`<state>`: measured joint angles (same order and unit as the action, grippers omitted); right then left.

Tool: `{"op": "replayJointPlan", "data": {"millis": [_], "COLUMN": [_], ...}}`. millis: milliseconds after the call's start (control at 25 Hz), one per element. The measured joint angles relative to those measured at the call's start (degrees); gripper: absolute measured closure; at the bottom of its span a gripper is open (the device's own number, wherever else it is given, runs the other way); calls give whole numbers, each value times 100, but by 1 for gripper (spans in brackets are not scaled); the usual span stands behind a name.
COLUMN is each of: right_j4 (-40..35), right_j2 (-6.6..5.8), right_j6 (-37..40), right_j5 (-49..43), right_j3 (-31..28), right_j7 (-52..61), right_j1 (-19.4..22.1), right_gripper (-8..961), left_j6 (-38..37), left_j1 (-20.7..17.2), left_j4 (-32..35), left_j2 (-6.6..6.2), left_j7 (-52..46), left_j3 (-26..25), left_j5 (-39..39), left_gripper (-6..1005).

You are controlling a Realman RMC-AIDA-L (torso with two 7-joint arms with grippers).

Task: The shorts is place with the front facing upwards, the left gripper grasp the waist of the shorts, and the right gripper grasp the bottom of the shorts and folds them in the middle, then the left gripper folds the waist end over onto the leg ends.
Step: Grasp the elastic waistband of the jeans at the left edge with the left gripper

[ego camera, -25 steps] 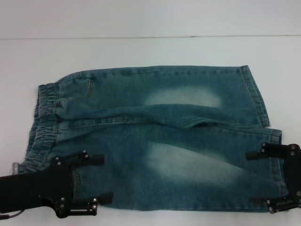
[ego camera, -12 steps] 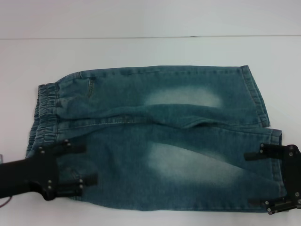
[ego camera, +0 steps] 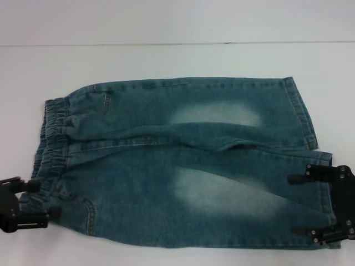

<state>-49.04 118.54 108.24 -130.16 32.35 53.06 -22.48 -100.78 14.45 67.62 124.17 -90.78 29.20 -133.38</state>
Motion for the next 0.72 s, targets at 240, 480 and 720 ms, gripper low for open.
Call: {"op": "replayJointPlan", "data": {"millis": [240,480,720], "right_j4": [0,0,0], "right_j2": [-6,-5,0], "right_j6": [0,0,3], "right_j5": [0,0,0], "right_j3": [0,-12,-36], "right_j7": [6,17,25], "right_j1": [-8,-11,-28], "right_gripper": [13,12,12], "left_j6": [465,966,1069], "left_j1": [-25,-13,35], "left_j4": [198,147,147], "left_j2": [4,12,5], "left_j7": [-252,-301,-489], "left_j3": [37,240,369], "left_j5": [-349,-489,-833], "left_gripper": [107,108,109]}}
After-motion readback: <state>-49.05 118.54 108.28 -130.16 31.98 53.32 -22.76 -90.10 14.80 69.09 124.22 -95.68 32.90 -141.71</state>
